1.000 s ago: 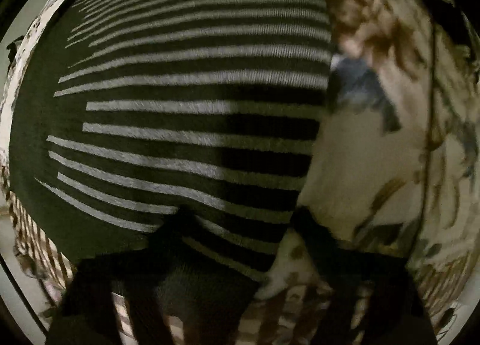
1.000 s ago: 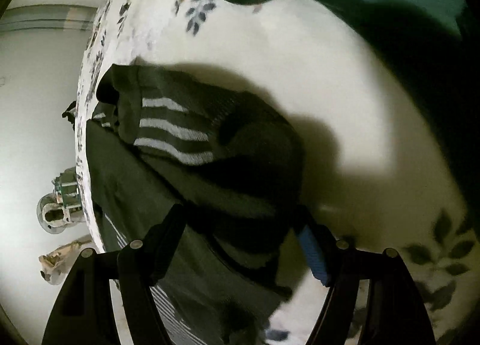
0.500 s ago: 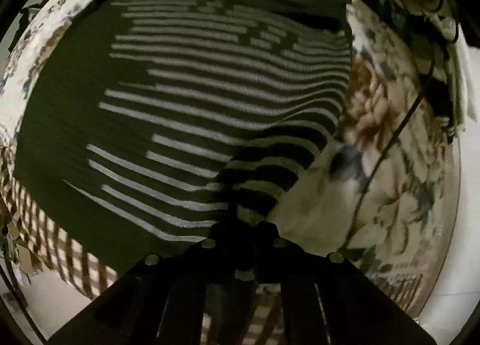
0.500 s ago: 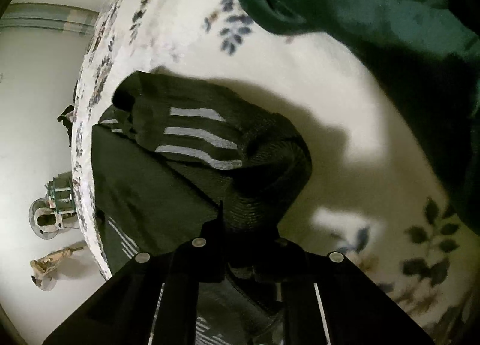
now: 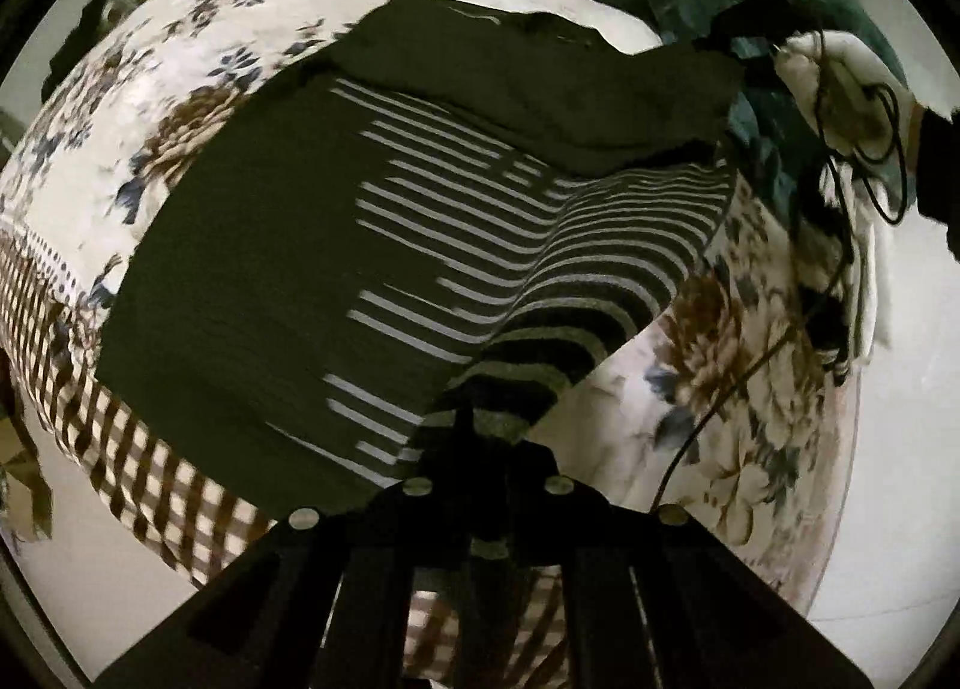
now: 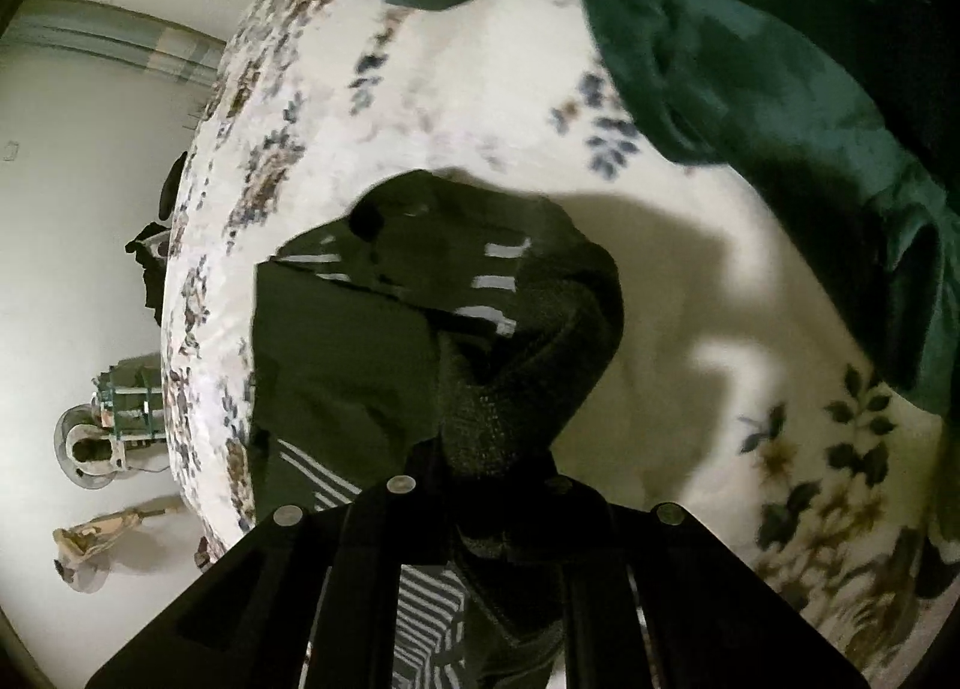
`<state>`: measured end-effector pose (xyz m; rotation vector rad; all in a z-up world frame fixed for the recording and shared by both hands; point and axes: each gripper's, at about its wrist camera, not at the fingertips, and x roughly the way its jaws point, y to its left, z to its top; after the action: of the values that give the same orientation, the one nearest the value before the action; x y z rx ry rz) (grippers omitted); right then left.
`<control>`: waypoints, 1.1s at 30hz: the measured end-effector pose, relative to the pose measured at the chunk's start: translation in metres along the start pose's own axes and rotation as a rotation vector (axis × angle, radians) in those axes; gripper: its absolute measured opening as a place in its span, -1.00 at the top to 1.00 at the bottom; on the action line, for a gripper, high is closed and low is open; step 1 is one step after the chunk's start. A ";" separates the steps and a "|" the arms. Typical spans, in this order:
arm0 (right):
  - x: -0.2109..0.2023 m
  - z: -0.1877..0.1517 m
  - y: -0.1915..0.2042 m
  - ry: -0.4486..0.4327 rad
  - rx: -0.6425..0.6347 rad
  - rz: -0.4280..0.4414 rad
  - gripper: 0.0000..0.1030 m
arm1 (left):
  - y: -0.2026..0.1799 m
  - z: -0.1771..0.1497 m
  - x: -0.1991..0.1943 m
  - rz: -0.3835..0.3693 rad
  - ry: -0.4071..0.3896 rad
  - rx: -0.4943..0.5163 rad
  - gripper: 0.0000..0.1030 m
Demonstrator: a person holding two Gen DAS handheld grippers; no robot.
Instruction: Fold small clothes
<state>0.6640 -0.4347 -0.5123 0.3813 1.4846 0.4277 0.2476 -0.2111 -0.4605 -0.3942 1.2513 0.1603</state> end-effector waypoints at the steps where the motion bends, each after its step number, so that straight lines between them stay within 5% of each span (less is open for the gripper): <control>1: -0.001 0.001 0.009 -0.002 0.001 -0.004 0.79 | 0.009 0.003 -0.004 -0.004 -0.005 -0.005 0.91; 17: 0.052 0.022 0.219 -0.017 -0.085 -0.079 0.80 | 0.174 0.046 -0.032 -0.060 -0.046 -0.186 0.91; 26: 0.168 0.033 0.328 0.061 -0.195 -0.172 0.81 | 0.247 0.051 -0.001 -0.087 -0.001 -0.316 0.91; 33: 0.273 0.035 0.359 0.122 -0.194 -0.305 0.80 | 0.292 0.046 0.036 -0.110 0.070 -0.385 0.90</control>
<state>0.6950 0.0134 -0.5690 -0.0271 1.5732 0.3513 0.2038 0.0718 -0.5416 -0.8051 1.2643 0.2975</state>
